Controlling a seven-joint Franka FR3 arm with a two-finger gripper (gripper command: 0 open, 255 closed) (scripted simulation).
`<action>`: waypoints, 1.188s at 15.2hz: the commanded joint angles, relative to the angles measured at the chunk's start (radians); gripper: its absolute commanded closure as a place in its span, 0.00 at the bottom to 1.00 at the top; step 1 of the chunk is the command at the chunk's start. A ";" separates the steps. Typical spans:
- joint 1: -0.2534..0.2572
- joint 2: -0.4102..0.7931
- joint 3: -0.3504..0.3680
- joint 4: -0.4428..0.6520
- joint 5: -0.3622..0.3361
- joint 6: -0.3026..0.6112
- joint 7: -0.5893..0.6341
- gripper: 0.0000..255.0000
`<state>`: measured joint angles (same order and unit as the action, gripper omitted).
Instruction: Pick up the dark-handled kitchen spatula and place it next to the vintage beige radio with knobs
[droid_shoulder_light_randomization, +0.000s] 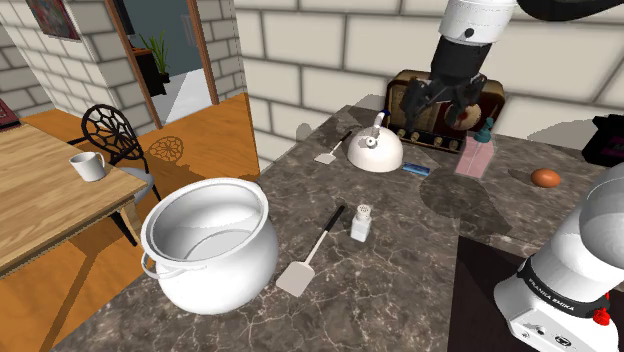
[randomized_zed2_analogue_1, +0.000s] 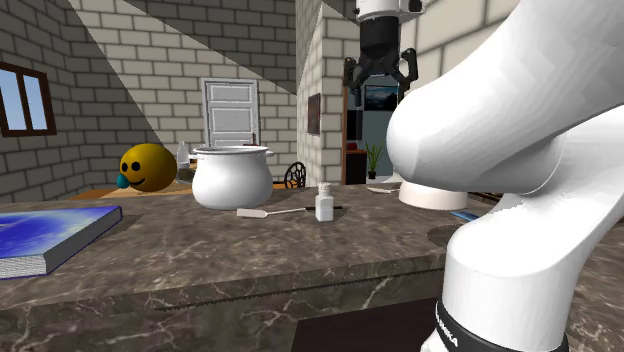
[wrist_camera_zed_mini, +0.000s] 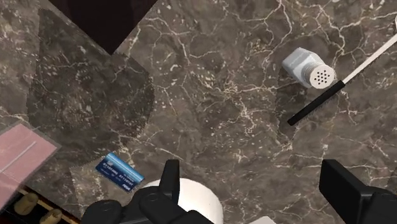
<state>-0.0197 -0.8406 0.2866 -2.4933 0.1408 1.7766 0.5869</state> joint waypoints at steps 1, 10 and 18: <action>-0.007 0.013 0.054 -0.028 0.034 0.039 0.093 0.00; -0.075 0.205 0.338 -0.041 0.151 0.243 0.509 0.00; -0.268 0.524 0.651 0.065 0.077 0.445 0.942 0.00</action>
<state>-0.2529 -0.3703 0.8874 -2.4459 0.2443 2.1900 1.4568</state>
